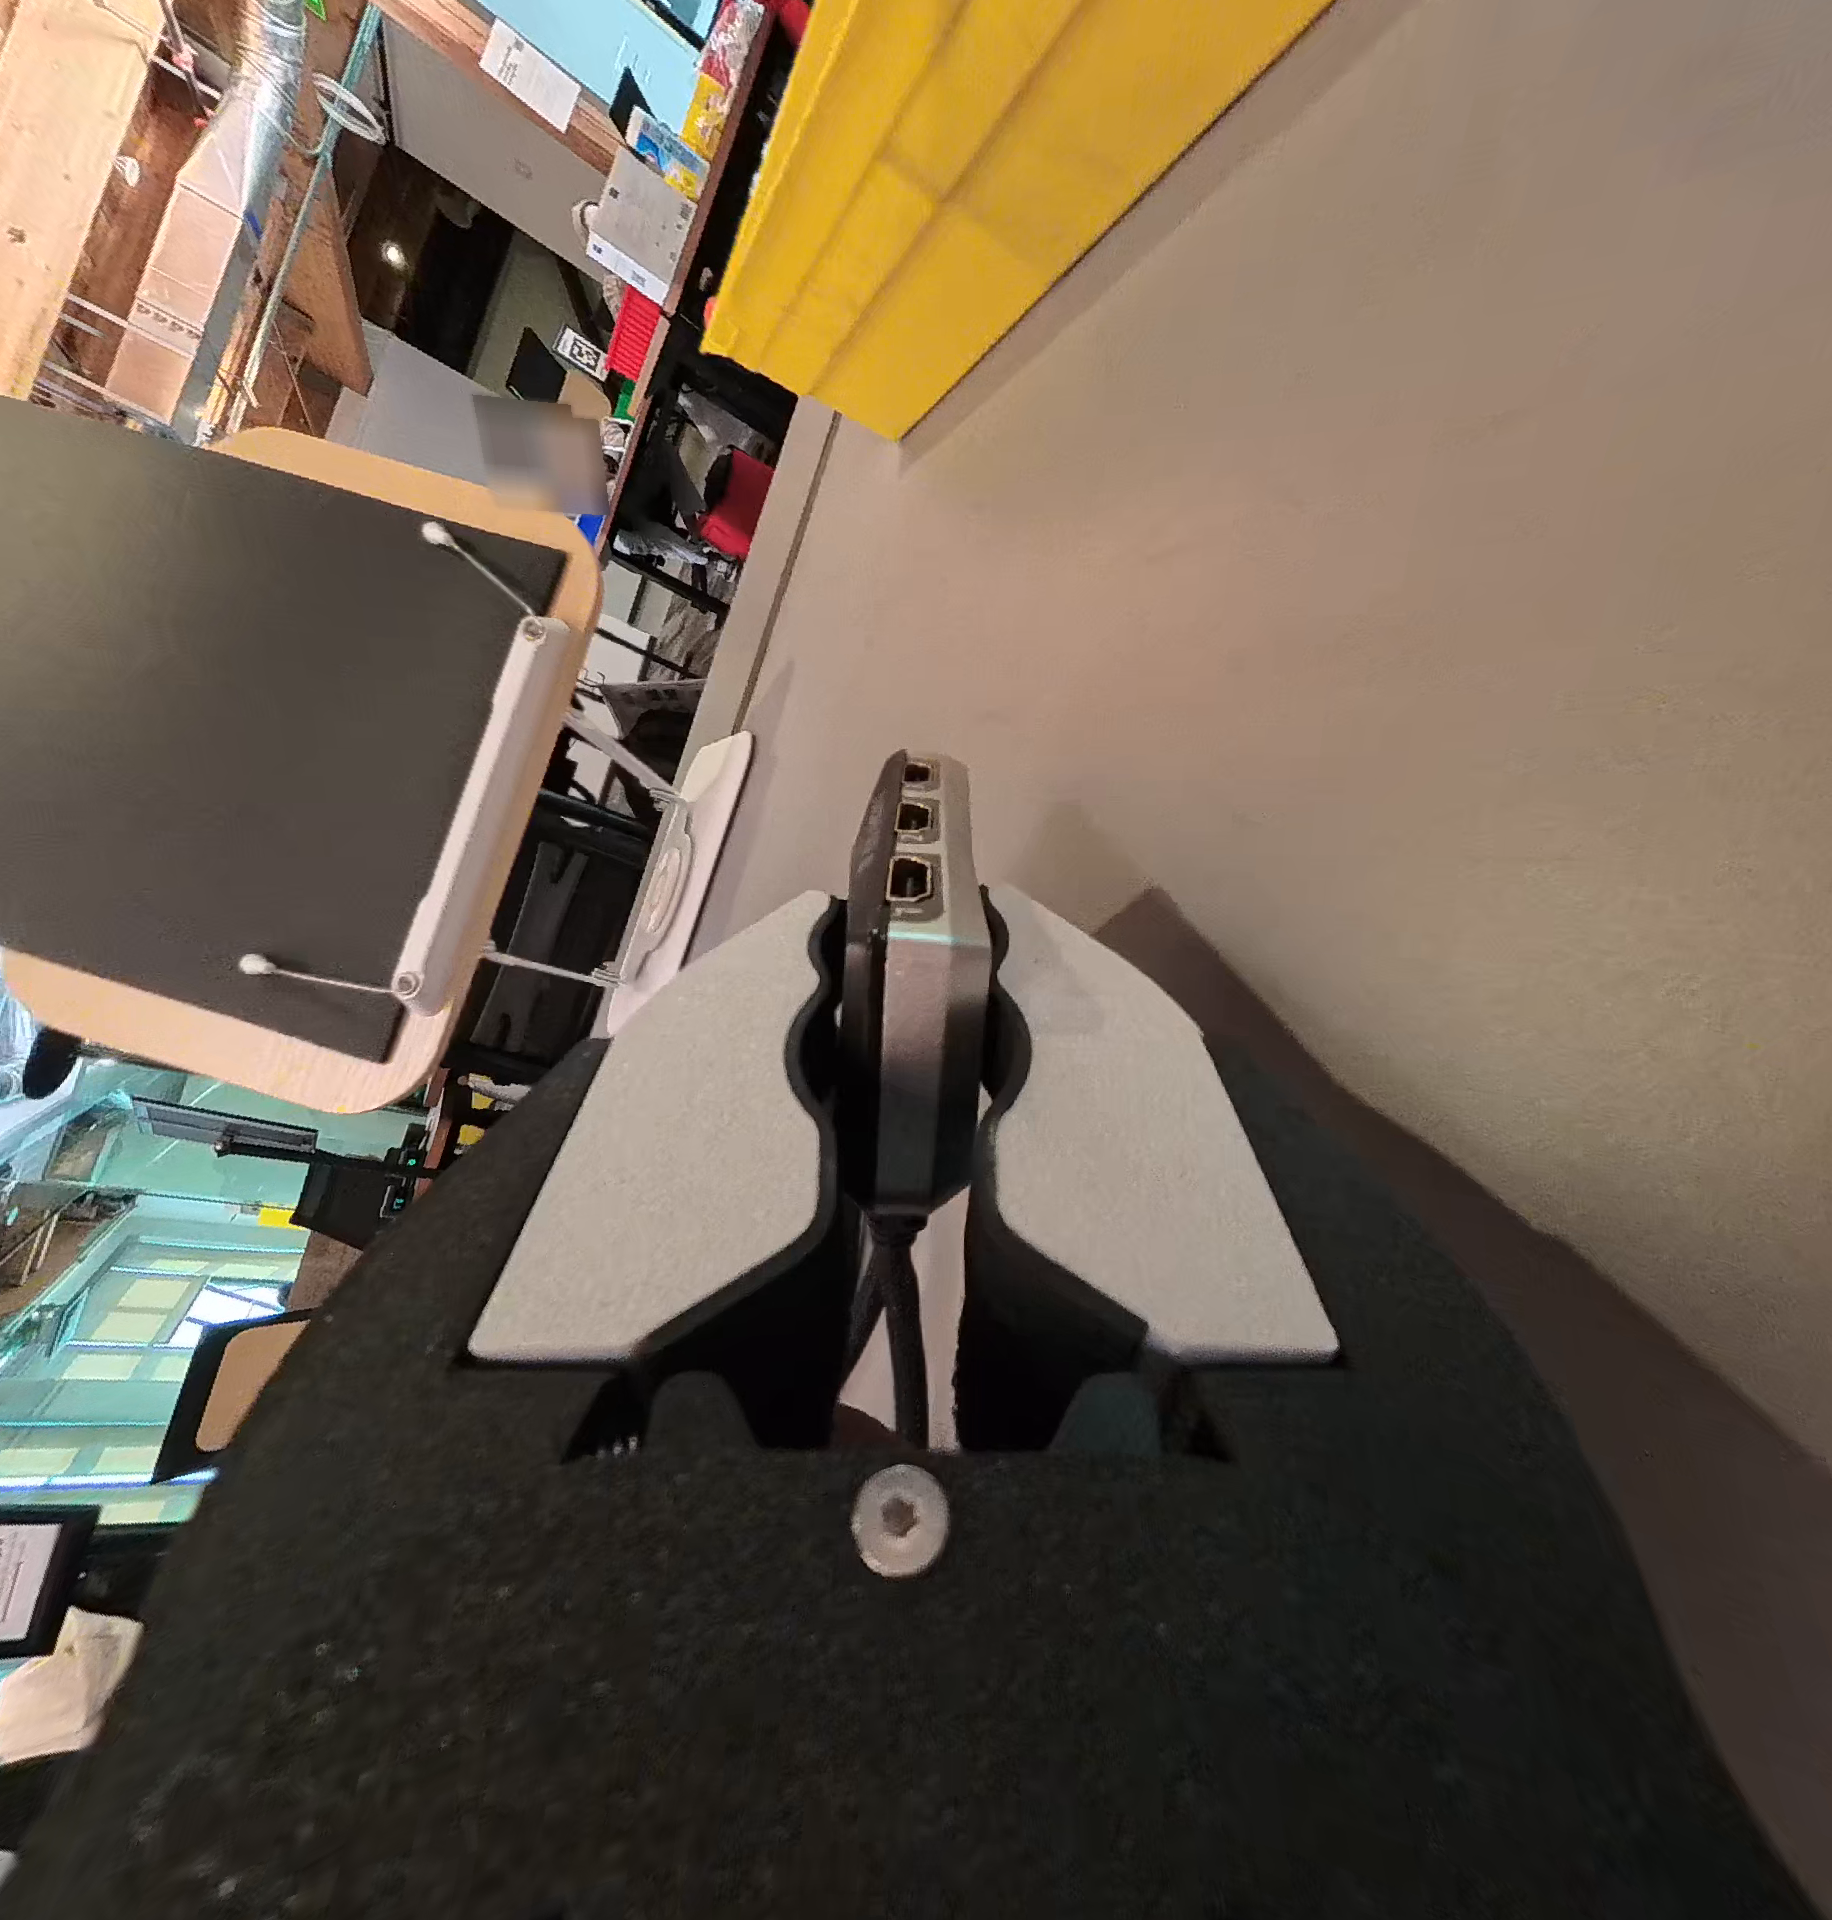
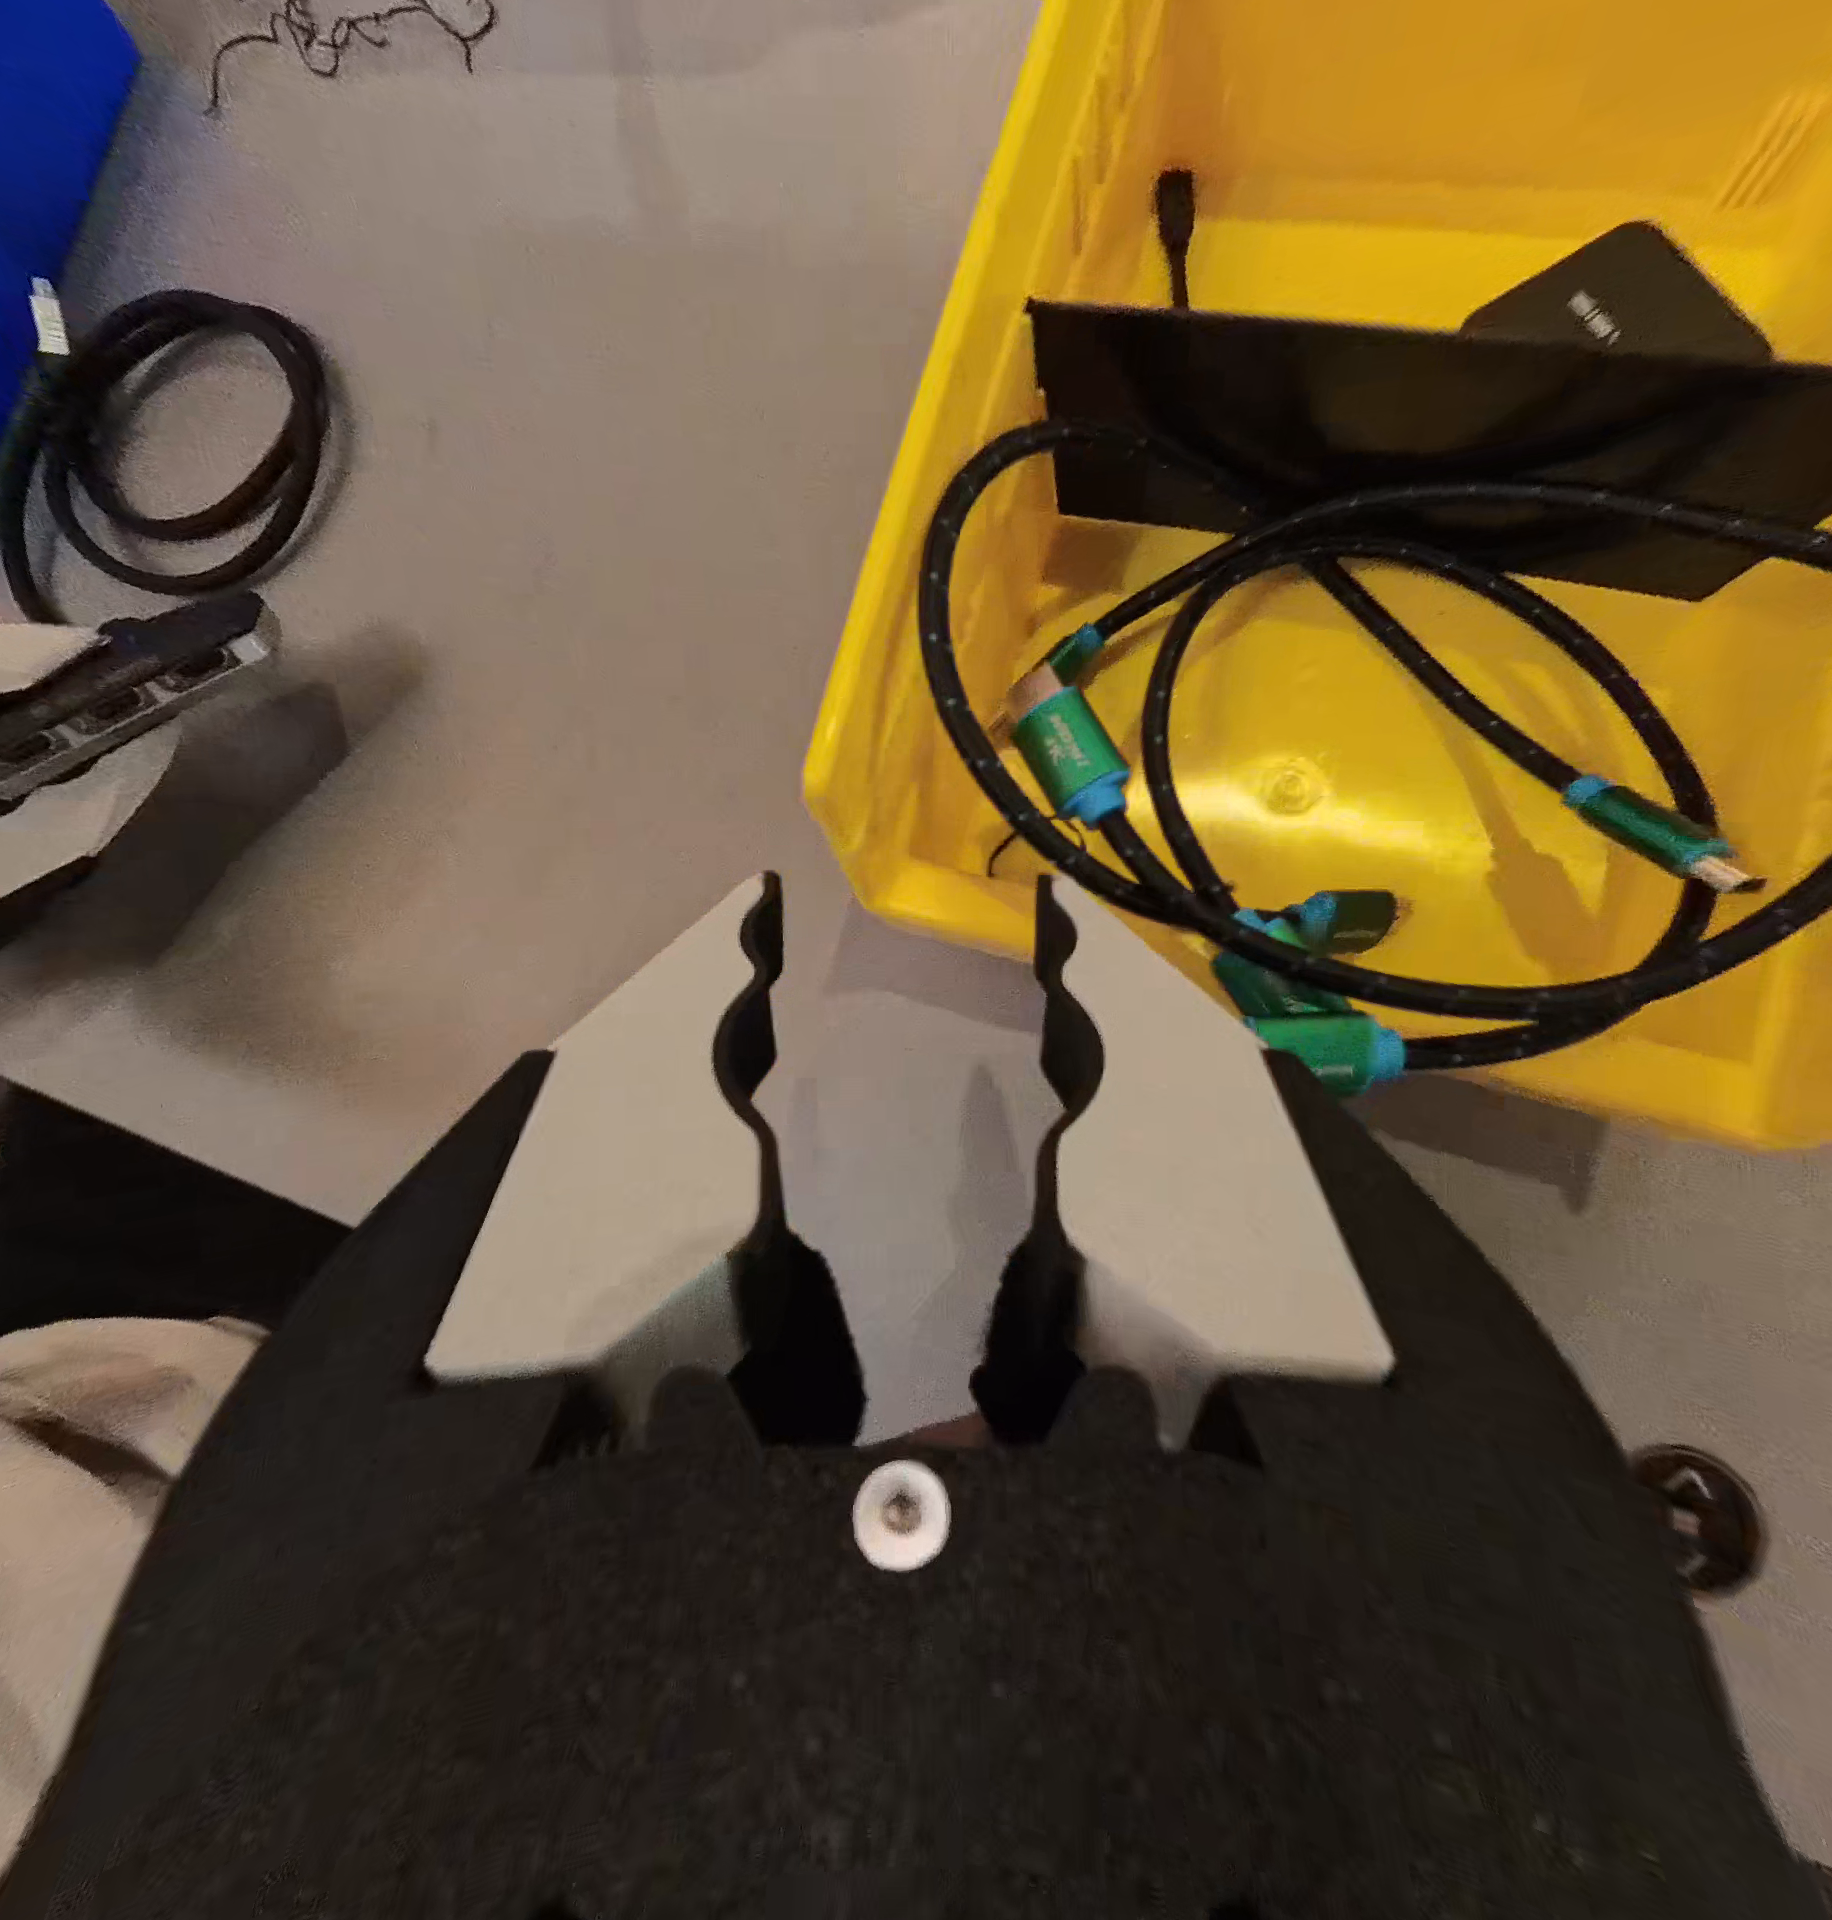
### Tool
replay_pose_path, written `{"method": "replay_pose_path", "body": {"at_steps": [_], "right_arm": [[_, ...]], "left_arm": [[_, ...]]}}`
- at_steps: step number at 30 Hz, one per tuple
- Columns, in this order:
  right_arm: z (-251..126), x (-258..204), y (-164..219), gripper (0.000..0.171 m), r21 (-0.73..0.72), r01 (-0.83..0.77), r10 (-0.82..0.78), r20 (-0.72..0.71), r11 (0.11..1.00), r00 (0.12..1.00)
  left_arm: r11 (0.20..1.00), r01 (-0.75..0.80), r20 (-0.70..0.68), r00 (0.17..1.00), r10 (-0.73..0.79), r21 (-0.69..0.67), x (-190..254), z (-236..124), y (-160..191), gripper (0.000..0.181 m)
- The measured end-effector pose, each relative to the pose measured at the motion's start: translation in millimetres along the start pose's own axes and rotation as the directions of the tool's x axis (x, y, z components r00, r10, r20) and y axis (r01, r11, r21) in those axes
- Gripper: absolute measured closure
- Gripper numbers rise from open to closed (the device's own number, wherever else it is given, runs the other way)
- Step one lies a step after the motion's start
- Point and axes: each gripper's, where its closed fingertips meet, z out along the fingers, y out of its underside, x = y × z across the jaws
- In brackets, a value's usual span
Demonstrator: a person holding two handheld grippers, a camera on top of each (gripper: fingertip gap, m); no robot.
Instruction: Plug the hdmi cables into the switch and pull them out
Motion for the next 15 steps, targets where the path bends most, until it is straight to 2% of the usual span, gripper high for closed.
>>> {"method": "replay_pose_path", "body": {"at_steps": [3,5,7,9,12,15], "right_arm": [[-17.9,-33.8,-22.1,0.124,0.137,0.087,-0.089,0.013,0.987,0.996],[-20.2,-84.9,-33.1,0.124,0.271,0.141,-0.187,0.153,0.952,0.97],[-9.7,-142.9,-25.6,0.123,0.357,0.137,-0.271,0.36,0.924,0.893],[15.0,-182.5,-5.9,0.112,0.347,0.133,-0.301,0.492,0.928,0.817],[49.9,-216.3,16.8,0.093,0.376,0.209,-0.403,0.569,0.903,0.717],[58.3,-233.7,27.5,0.087,0.347,0.192,-0.391,0.709,0.918,0.588]], "left_arm": [[0.998,0.044,0.031,0.998,-0.045,0.033,-9.7,-5.4,-4.4,0.159],[0.994,0.082,0.063,0.994,-0.087,0.069,-19.4,-9.9,-8.3,0.159],[0.987,0.092,0.087,0.991,-0.104,0.132,-27.1,-16.1,-16.0,0.159],[0.969,0.06,0.085,0.993,-0.083,0.239,-27.5,-26.4,-29.9,0.159],[0.914,0.003,0.034,0.999,-0.018,0.406,-16.0,-47.6,-54.2,0.16],[0.844,-0.058,0.028,0.998,0.051,0.533,-8.4,-70.4,-74.0,0.16]]}}
